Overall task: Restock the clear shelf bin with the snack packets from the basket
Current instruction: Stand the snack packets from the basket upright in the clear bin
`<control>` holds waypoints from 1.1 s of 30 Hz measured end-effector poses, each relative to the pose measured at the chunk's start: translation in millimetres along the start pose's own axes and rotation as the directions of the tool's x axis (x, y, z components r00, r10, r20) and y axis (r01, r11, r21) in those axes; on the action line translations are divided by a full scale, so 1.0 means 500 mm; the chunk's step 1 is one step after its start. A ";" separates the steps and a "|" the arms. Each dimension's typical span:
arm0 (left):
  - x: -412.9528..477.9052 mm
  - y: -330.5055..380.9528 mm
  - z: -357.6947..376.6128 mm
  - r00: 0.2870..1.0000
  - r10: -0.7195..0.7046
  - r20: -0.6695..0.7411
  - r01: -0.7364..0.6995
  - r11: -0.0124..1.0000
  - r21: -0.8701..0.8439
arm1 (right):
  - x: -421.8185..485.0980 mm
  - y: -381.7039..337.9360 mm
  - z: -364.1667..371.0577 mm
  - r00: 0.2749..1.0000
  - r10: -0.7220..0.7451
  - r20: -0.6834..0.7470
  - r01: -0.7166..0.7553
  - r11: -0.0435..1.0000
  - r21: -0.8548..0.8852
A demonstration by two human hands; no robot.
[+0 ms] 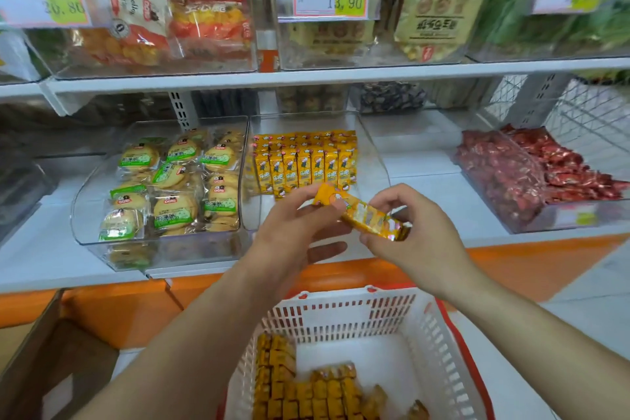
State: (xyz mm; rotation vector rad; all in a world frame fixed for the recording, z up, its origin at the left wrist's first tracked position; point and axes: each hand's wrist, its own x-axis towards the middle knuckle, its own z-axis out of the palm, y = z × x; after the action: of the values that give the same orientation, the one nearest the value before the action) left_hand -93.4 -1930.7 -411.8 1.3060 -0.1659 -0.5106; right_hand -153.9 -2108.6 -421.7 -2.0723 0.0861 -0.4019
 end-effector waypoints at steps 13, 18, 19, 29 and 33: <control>0.004 -0.020 -0.010 0.986 0.027 -0.164 -0.013 0.996 0.087 | 0.028 0.037 -0.011 1.000 -0.013 -0.003 0.013 0.960 0.281; -0.001 -0.031 -0.011 0.972 0.103 -0.210 -0.034 0.951 0.309 | 0.079 0.047 0.013 0.988 -0.061 -0.141 0.090 0.973 0.214; 0.003 -0.026 -0.012 0.962 0.142 -0.234 -0.054 0.936 0.347 | 0.095 0.055 0.013 0.982 -0.085 -0.171 0.107 0.986 0.127; 0.327 0.041 0.021 0.937 0.349 -0.026 -0.100 0.337 0.936 | 0.153 0.218 0.033 0.996 0.073 0.042 -0.068 0.992 -0.107; 0.442 0.033 0.039 0.953 0.281 0.112 -0.154 0.131 0.979 | 0.148 0.235 0.046 0.997 0.041 0.067 -0.033 0.993 -0.115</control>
State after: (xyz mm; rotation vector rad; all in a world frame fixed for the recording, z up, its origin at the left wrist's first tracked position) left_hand 97.4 -2044.1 -427.4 2.5956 -0.7111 0.0358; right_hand -64.9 -2166.1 -514.2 -2.1918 0.1080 -0.3076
